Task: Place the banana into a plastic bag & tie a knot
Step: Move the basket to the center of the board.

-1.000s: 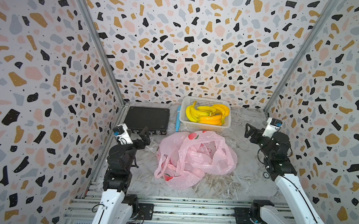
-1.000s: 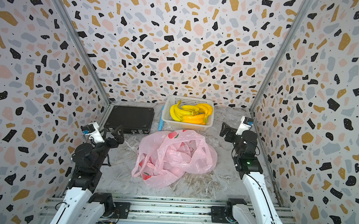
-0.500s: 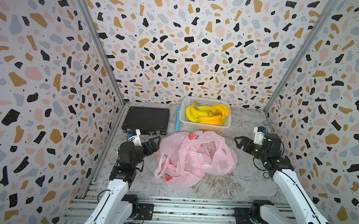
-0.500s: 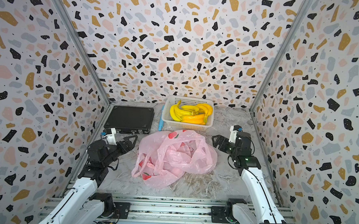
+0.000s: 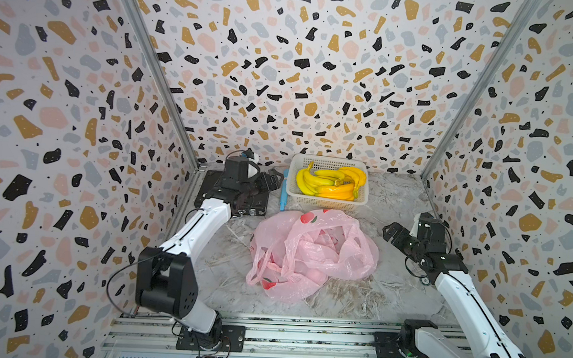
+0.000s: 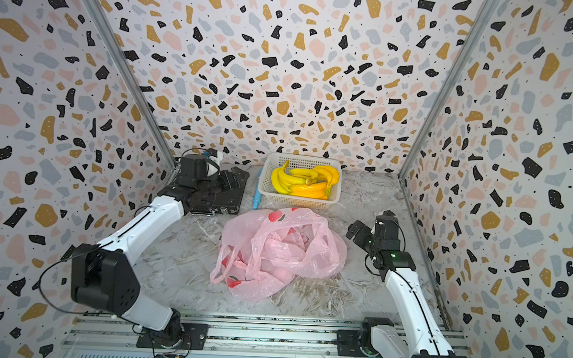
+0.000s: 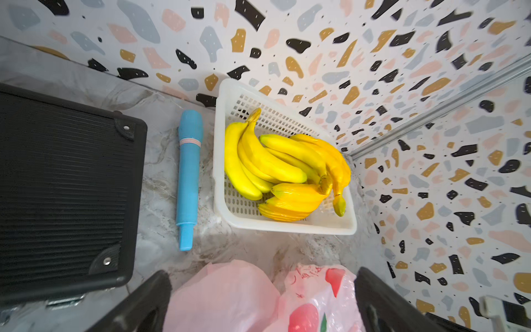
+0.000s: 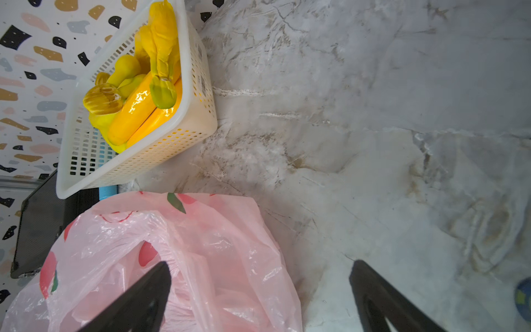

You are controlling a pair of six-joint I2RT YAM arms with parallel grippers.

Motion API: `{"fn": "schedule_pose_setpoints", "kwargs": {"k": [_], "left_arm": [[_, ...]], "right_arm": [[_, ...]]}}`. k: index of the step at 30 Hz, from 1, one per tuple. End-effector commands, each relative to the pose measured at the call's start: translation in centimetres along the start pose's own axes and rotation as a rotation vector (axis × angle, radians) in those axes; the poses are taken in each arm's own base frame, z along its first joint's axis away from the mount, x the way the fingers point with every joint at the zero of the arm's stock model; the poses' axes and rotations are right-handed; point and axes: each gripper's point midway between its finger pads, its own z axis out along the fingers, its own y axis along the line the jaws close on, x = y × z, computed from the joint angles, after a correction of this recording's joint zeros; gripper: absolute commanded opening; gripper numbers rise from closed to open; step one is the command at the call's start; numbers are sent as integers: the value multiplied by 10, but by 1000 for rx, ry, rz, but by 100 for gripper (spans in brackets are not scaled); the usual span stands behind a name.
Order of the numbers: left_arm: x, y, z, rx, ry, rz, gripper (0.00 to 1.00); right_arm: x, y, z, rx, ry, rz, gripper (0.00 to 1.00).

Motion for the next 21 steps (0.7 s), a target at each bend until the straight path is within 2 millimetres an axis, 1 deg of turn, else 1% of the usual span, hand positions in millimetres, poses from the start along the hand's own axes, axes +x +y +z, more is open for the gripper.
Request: {"fn": "schedule_pose_setpoints", "kwargs": {"k": [1, 3, 6, 7, 8, 11, 12, 14, 16, 19, 21], "left_arm": [[4, -3, 35, 41, 111, 24, 100], [6, 2, 63, 48, 151, 21, 99], [7, 13, 98, 62, 188, 6, 94], [7, 14, 109, 76, 198, -2, 91], [9, 21, 122, 72, 214, -19, 88], [14, 28, 152, 97, 247, -46, 79], [15, 29, 160, 107, 253, -53, 78], [16, 26, 171, 142, 257, -60, 73], [14, 18, 179, 192, 254, -64, 71], [11, 6, 190, 248, 246, -50, 65], [16, 0, 198, 259, 261, -27, 59]], "right_arm": [[1, 0, -3, -29, -27, 31, 100], [2, 6, -5, -75, -33, 14, 100], [2, 8, -8, -99, -45, 6, 99], [2, 8, -8, -105, -47, 6, 99], [3, 9, -8, -112, -48, 4, 99], [4, 12, -7, -132, -42, 5, 96], [5, 13, -6, -138, -37, 5, 95], [5, 14, -4, -146, -32, 6, 94], [6, 14, -3, -148, -27, 8, 93], [7, 16, -1, -158, -19, 7, 93], [7, 16, 0, -157, -16, 8, 92]]}}
